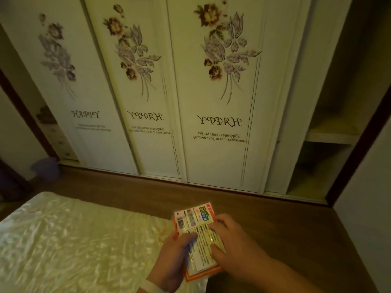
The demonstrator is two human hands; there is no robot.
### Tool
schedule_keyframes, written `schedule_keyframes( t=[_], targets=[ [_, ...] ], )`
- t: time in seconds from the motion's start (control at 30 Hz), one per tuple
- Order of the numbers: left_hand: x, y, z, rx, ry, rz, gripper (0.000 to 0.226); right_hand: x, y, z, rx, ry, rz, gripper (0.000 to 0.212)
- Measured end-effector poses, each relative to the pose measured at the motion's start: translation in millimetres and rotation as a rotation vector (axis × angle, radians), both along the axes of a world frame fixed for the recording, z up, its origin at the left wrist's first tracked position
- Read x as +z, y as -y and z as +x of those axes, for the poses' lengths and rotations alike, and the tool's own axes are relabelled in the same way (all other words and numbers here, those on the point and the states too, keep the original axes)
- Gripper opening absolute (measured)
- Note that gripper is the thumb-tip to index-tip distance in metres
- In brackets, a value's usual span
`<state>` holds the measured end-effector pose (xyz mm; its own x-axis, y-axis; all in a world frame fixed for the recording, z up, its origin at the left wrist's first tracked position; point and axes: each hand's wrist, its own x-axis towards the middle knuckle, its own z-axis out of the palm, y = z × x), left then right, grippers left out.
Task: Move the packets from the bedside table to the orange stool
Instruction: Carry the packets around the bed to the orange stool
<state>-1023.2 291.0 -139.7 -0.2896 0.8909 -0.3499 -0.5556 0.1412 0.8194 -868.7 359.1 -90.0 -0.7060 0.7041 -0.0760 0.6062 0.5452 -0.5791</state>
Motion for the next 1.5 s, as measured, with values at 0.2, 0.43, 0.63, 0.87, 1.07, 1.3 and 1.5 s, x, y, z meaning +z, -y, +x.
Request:
schedule_keyframes(
  t=[0.2,0.43,0.63,0.87,1.07,1.3,1.5],
  targets=[
    [9,-105,23,0.008,-0.041,-0.036,0.035,-6,-107,23,-0.001,-0.089,-0.062,0.056],
    [37,-237,67,-0.031,-0.119,-0.043,0.032,11,-232,69,-0.073,-0.190,-0.059,0.050],
    [46,-308,80,-0.039,-0.126,-0.037,0.028,9,-299,78,-0.111,-0.220,-0.096,0.050],
    [27,-372,47,-0.061,-0.071,-0.089,0.027,-4,-368,46,-0.117,-0.176,-0.118,0.049],
    [10,-451,-13,-0.060,-0.030,-0.069,0.031,-15,-448,-11,-0.076,-0.112,-0.066,0.052],
    [18,-555,-111,-0.036,-0.076,-0.015,0.030,-9,-550,-107,-0.025,-0.092,0.042,0.051],
    [27,-588,-178,0.049,-0.088,-0.015,0.027,-2,-599,-179,0.069,-0.116,0.070,0.050]
  ],
)
